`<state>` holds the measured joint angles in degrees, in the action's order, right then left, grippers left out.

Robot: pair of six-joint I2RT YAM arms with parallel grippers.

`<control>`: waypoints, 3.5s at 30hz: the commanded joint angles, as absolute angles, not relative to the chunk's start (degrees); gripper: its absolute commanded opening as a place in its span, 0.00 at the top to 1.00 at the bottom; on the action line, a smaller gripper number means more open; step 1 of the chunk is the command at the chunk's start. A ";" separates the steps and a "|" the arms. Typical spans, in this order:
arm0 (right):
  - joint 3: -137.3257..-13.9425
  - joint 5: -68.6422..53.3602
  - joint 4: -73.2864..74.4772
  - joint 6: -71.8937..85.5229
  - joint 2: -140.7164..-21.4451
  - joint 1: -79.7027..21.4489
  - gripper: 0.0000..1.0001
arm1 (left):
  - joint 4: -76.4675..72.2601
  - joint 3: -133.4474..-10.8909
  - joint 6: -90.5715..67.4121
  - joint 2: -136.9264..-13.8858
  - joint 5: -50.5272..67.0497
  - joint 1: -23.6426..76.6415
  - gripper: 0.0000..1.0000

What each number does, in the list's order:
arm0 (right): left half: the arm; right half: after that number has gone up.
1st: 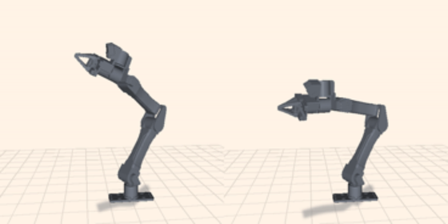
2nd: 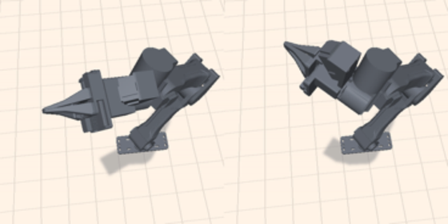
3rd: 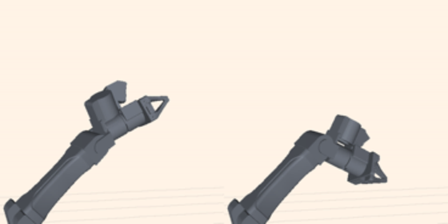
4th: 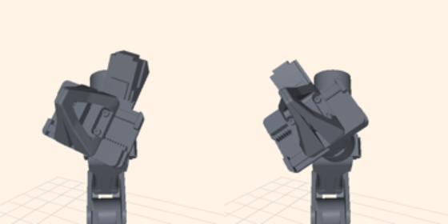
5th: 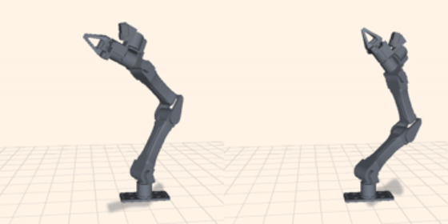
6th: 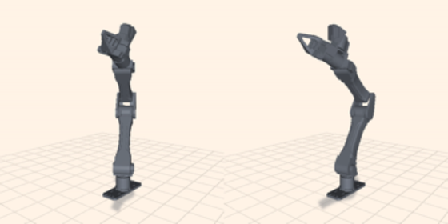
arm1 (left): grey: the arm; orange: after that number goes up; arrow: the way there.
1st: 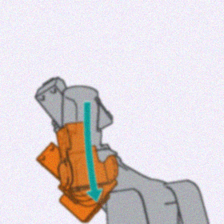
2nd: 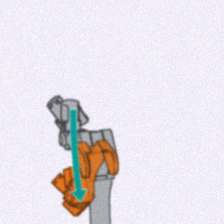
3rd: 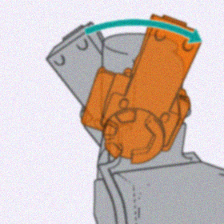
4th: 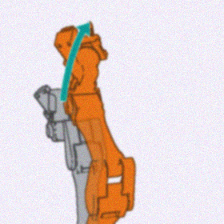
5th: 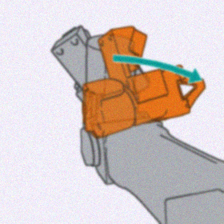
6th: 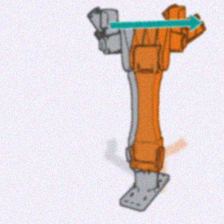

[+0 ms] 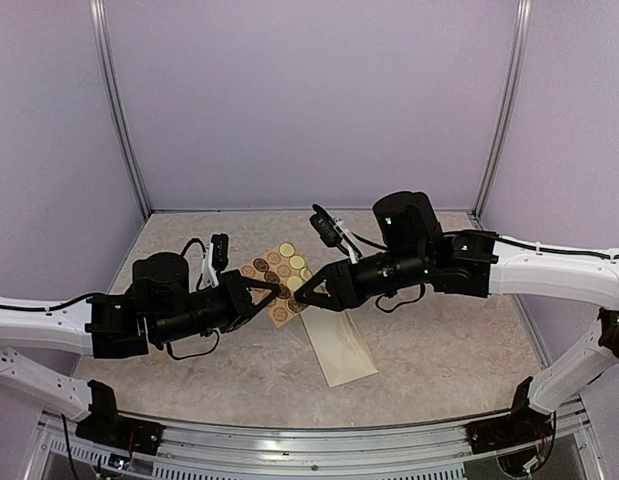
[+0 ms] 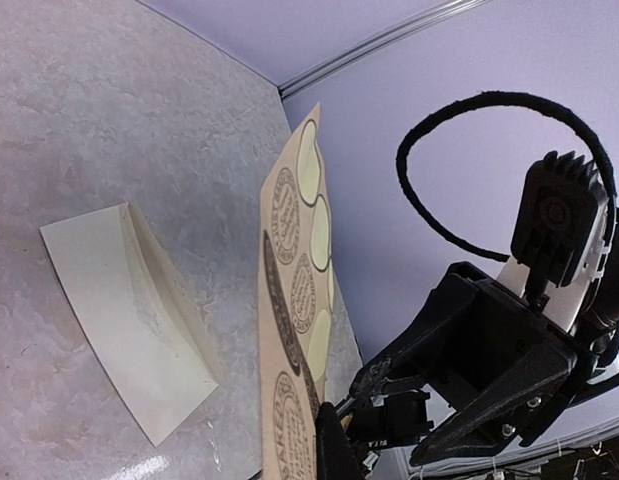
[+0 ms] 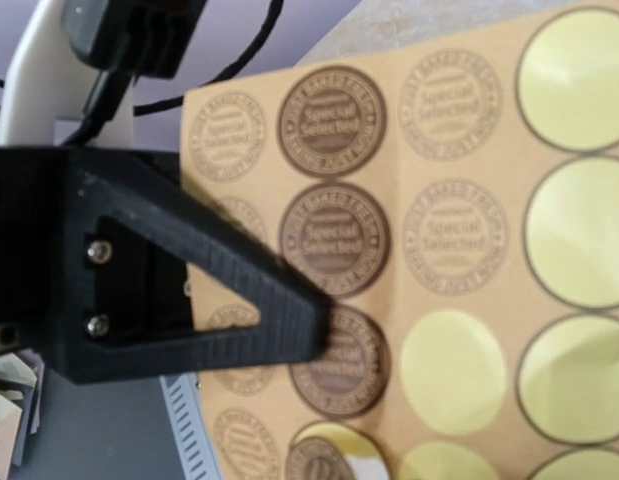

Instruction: Place the letter into the envelope and seal it

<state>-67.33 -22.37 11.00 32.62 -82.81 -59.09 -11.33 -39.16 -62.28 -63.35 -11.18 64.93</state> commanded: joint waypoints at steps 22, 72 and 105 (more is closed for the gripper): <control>-67.49 -24.98 10.17 32.22 -84.85 -59.41 1.00 | -13.77 -38.41 -61.34 -63.24 -10.78 64.95 1.00; -68.99 -16.80 14.82 31.01 -84.73 -60.35 0.49 | -7.50 -38.88 -63.61 -63.61 -13.57 64.78 1.00; -82.27 -2.81 27.49 27.81 -95.92 -66.40 0.73 | -6.68 -39.11 -64.99 -65.04 -12.81 63.85 1.00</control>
<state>-80.38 -4.51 25.96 27.92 -95.15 -65.65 -6.37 -38.20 -65.32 -64.79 -12.91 64.20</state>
